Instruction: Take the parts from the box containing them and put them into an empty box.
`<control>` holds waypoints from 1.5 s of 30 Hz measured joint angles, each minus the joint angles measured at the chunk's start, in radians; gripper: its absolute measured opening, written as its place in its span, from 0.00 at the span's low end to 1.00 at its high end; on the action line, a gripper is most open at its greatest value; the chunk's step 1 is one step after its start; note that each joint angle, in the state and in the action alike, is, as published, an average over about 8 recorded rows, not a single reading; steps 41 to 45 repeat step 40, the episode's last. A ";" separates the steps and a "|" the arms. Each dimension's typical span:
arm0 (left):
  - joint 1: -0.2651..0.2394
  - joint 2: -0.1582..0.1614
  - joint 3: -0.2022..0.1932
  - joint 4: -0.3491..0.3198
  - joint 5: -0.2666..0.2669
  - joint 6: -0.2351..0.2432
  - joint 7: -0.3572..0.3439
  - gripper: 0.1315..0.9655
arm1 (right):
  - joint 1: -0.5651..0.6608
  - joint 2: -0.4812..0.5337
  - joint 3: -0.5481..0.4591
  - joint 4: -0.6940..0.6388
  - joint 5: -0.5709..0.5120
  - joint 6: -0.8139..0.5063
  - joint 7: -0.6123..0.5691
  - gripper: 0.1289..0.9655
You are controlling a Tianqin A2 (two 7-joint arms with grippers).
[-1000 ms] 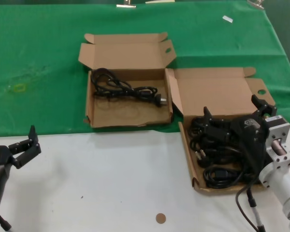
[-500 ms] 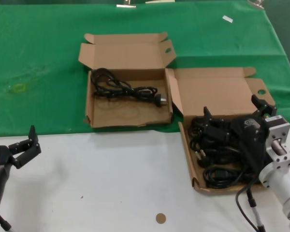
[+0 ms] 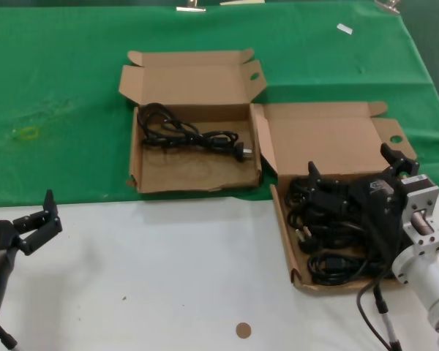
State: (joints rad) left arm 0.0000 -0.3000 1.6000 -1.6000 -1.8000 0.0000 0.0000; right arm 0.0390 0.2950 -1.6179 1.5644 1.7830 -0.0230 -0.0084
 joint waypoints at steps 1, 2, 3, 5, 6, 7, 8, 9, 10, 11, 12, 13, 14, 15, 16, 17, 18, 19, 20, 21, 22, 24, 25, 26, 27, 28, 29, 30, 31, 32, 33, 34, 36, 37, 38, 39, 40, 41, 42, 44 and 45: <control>0.000 0.000 0.000 0.000 0.000 0.000 0.000 1.00 | 0.000 0.000 0.000 0.000 0.000 0.000 0.000 1.00; 0.000 0.000 0.000 0.000 0.000 0.000 0.000 1.00 | 0.000 0.000 0.000 0.000 0.000 0.000 0.000 1.00; 0.000 0.000 0.000 0.000 0.000 0.000 0.000 1.00 | 0.000 0.000 0.000 0.000 0.000 0.000 0.000 1.00; 0.000 0.000 0.000 0.000 0.000 0.000 0.000 1.00 | 0.000 0.000 0.000 0.000 0.000 0.000 0.000 1.00; 0.000 0.000 0.000 0.000 0.000 0.000 0.000 1.00 | 0.000 0.000 0.000 0.000 0.000 0.000 0.000 1.00; 0.000 0.000 0.000 0.000 0.000 0.000 0.000 1.00 | 0.000 0.000 0.000 0.000 0.000 0.000 0.000 1.00; 0.000 0.000 0.000 0.000 0.000 0.000 0.000 1.00 | 0.000 0.000 0.000 0.000 0.000 0.000 0.000 1.00; 0.000 0.000 0.000 0.000 0.000 0.000 0.000 1.00 | 0.000 0.000 0.000 0.000 0.000 0.000 0.000 1.00; 0.000 0.000 0.000 0.000 0.000 0.000 0.000 1.00 | 0.000 0.000 0.000 0.000 0.000 0.000 0.000 1.00; 0.000 0.000 0.000 0.000 0.000 0.000 0.000 1.00 | 0.000 0.000 0.000 0.000 0.000 0.000 0.000 1.00; 0.000 0.000 0.000 0.000 0.000 0.000 0.000 1.00 | 0.000 0.000 0.000 0.000 0.000 0.000 0.000 1.00; 0.000 0.000 0.000 0.000 0.000 0.000 0.000 1.00 | 0.000 0.000 0.000 0.000 0.000 0.000 0.000 1.00; 0.000 0.000 0.000 0.000 0.000 0.000 0.000 1.00 | 0.000 0.000 0.000 0.000 0.000 0.000 0.000 1.00; 0.000 0.000 0.000 0.000 0.000 0.000 0.000 1.00 | 0.000 0.000 0.000 0.000 0.000 0.000 0.000 1.00; 0.000 0.000 0.000 0.000 0.000 0.000 0.000 1.00 | 0.000 0.000 0.000 0.000 0.000 0.000 0.000 1.00; 0.000 0.000 0.000 0.000 0.000 0.000 0.000 1.00 | 0.000 0.000 0.000 0.000 0.000 0.000 0.000 1.00; 0.000 0.000 0.000 0.000 0.000 0.000 0.000 1.00 | 0.000 0.000 0.000 0.000 0.000 0.000 0.000 1.00; 0.000 0.000 0.000 0.000 0.000 0.000 0.000 1.00 | 0.000 0.000 0.000 0.000 0.000 0.000 0.000 1.00; 0.000 0.000 0.000 0.000 0.000 0.000 0.000 1.00 | 0.000 0.000 0.000 0.000 0.000 0.000 0.000 1.00; 0.000 0.000 0.000 0.000 0.000 0.000 0.000 1.00 | 0.000 0.000 0.000 0.000 0.000 0.000 0.000 1.00; 0.000 0.000 0.000 0.000 0.000 0.000 0.000 1.00 | 0.000 0.000 0.000 0.000 0.000 0.000 0.000 1.00; 0.000 0.000 0.000 0.000 0.000 0.000 0.000 1.00 | 0.000 0.000 0.000 0.000 0.000 0.000 0.000 1.00; 0.000 0.000 0.000 0.000 0.000 0.000 0.000 1.00 | 0.000 0.000 0.000 0.000 0.000 0.000 0.000 1.00; 0.000 0.000 0.000 0.000 0.000 0.000 0.000 1.00 | 0.000 0.000 0.000 0.000 0.000 0.000 0.000 1.00; 0.000 0.000 0.000 0.000 0.000 0.000 0.000 1.00 | 0.000 0.000 0.000 0.000 0.000 0.000 0.000 1.00; 0.000 0.000 0.000 0.000 0.000 0.000 0.000 1.00 | 0.000 0.000 0.000 0.000 0.000 0.000 0.000 1.00; 0.000 0.000 0.000 0.000 0.000 0.000 0.000 1.00 | 0.000 0.000 0.000 0.000 0.000 0.000 0.000 1.00; 0.000 0.000 0.000 0.000 0.000 0.000 0.000 1.00 | 0.000 0.000 0.000 0.000 0.000 0.000 0.000 1.00; 0.000 0.000 0.000 0.000 0.000 0.000 0.000 1.00 | 0.000 0.000 0.000 0.000 0.000 0.000 0.000 1.00; 0.000 0.000 0.000 0.000 0.000 0.000 0.000 1.00 | 0.000 0.000 0.000 0.000 0.000 0.000 0.000 1.00; 0.000 0.000 0.000 0.000 0.000 0.000 0.000 1.00 | 0.000 0.000 0.000 0.000 0.000 0.000 0.000 1.00; 0.000 0.000 0.000 0.000 0.000 0.000 0.000 1.00 | 0.000 0.000 0.000 0.000 0.000 0.000 0.000 1.00; 0.000 0.000 0.000 0.000 0.000 0.000 0.000 1.00 | 0.000 0.000 0.000 0.000 0.000 0.000 0.000 1.00; 0.000 0.000 0.000 0.000 0.000 0.000 0.000 1.00 | 0.000 0.000 0.000 0.000 0.000 0.000 0.000 1.00; 0.000 0.000 0.000 0.000 0.000 0.000 0.000 1.00 | 0.000 0.000 0.000 0.000 0.000 0.000 0.000 1.00; 0.000 0.000 0.000 0.000 0.000 0.000 0.000 1.00 | 0.000 0.000 0.000 0.000 0.000 0.000 0.000 1.00; 0.000 0.000 0.000 0.000 0.000 0.000 0.000 1.00 | 0.000 0.000 0.000 0.000 0.000 0.000 0.000 1.00; 0.000 0.000 0.000 0.000 0.000 0.000 0.000 1.00 | 0.000 0.000 0.000 0.000 0.000 0.000 0.000 1.00; 0.000 0.000 0.000 0.000 0.000 0.000 0.000 1.00 | 0.000 0.000 0.000 0.000 0.000 0.000 0.000 1.00; 0.000 0.000 0.000 0.000 0.000 0.000 0.000 1.00 | 0.000 0.000 0.000 0.000 0.000 0.000 0.000 1.00; 0.000 0.000 0.000 0.000 0.000 0.000 0.000 1.00 | 0.000 0.000 0.000 0.000 0.000 0.000 0.000 1.00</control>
